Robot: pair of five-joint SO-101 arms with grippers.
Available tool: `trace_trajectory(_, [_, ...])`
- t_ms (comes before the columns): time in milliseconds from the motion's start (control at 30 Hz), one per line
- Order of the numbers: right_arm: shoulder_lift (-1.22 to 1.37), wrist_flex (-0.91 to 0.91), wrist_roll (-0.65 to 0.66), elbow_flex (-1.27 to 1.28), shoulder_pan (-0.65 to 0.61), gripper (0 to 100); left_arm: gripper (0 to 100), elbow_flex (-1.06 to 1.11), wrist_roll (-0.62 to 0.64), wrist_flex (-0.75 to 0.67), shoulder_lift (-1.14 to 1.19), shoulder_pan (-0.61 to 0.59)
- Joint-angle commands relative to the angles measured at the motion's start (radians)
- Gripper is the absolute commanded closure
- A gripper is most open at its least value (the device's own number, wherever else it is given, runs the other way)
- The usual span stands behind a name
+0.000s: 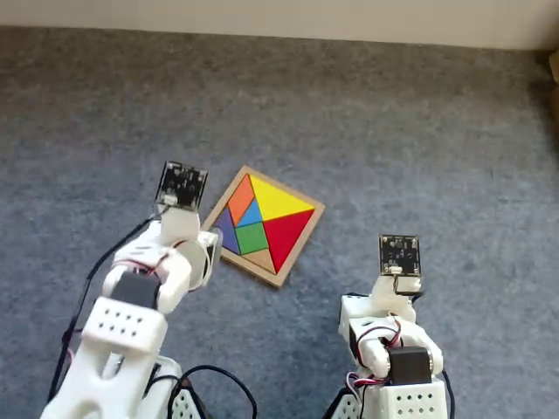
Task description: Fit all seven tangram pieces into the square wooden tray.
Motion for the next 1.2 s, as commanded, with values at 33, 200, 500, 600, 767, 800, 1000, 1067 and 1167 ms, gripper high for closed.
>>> trace_trajectory(33, [-0.018, 0.005, 0.009, 0.104, 0.010, 99.1, 86, 0.036, -0.014, -0.017, -0.147, -0.010])
trace_trajectory(200, [-0.016, 0.004, 0.009, 0.104, 0.008, 99.1, 86, 0.101, -0.014, -0.017, -0.278, -0.010])
trace_trajectory(500, [-0.013, 0.002, 0.009, 0.104, 0.008, 99.1, 86, 0.260, -0.089, -0.075, -0.506, -0.004])
trace_trajectory(600, [-0.013, 0.002, 0.009, 0.104, 0.008, 99.1, 86, 0.328, -0.086, -0.106, -0.598, -0.004])
trace_trajectory(767, [-0.013, 0.002, 0.009, 0.104, 0.008, 99.1, 86, 0.427, -0.086, -0.106, -0.776, -0.004])
trace_trajectory(800, [-0.013, 0.002, 0.009, 0.104, 0.008, 99.1, 86, 0.432, -0.086, -0.106, -0.800, -0.008])
trace_trajectory(1000, [-0.013, 0.002, 0.009, 0.104, 0.008, 99.1, 86, 0.432, -0.084, -0.104, -0.792, -0.012])
trace_trajectory(1067, [-0.013, 0.002, 0.009, 0.104, 0.008, 99.1, 86, 0.432, -0.084, -0.104, -0.792, -0.012])
trace_trajectory(1167, [-0.013, 0.002, 0.009, 0.104, 0.008, 99.1, 86, 0.432, -0.084, -0.103, -0.788, -0.012])
